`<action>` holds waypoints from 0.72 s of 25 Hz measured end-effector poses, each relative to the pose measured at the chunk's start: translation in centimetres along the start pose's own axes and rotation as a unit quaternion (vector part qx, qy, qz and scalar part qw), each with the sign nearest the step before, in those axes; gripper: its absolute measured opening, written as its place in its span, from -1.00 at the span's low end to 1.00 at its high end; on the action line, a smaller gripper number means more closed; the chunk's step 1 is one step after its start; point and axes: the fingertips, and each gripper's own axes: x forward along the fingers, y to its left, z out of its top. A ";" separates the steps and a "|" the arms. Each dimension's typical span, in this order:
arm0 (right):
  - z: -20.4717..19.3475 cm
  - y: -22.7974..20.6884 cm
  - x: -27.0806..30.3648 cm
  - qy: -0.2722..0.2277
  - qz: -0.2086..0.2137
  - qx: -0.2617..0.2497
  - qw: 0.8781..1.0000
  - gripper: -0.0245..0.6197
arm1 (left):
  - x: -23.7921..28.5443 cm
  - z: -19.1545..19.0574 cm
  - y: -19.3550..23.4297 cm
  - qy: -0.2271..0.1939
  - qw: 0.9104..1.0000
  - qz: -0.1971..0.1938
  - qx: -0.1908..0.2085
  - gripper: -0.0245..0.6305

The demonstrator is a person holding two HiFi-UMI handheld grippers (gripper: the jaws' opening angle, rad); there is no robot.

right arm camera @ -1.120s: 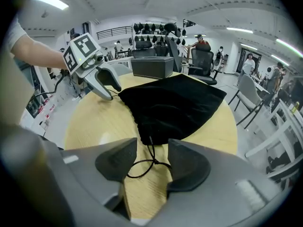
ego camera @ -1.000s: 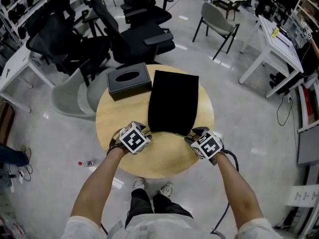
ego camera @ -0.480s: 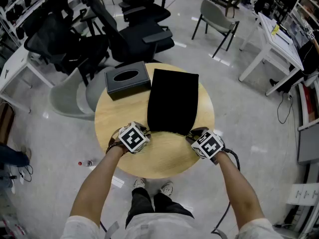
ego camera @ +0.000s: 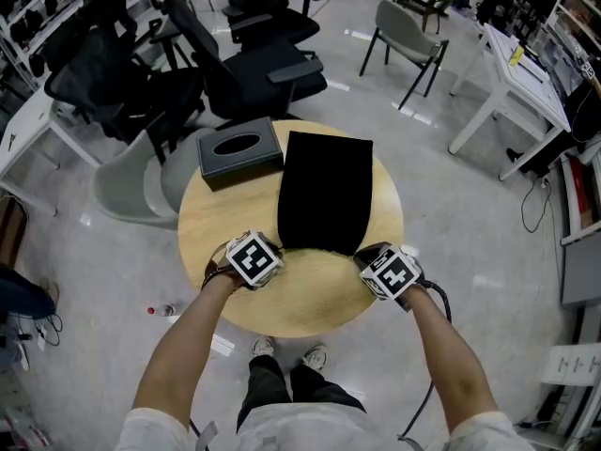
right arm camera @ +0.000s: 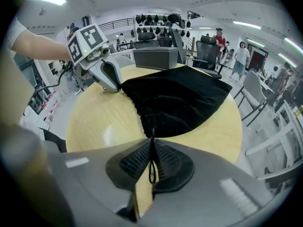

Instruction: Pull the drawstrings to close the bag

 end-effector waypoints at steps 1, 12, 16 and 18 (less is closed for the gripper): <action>-0.1 0.1 0.0 0.000 0.000 0.001 1.000 -0.88 | 0.1 0.0 -0.3 0.001 1.000 -0.003 0.002 -0.85; -0.5 0.6 -0.4 -0.003 -0.003 0.003 1.000 -0.89 | 0.0 -0.3 0.3 -0.014 0.999 0.031 -0.004 -0.91; -0.4 0.7 -0.7 -0.008 -0.009 0.001 1.000 -0.89 | -0.6 -0.2 0.3 -0.017 0.999 0.047 -0.002 -0.91; -0.2 0.5 -0.8 -0.014 -0.016 -0.001 1.000 -0.90 | -1.0 0.0 0.5 -0.023 0.998 0.054 -0.002 -0.91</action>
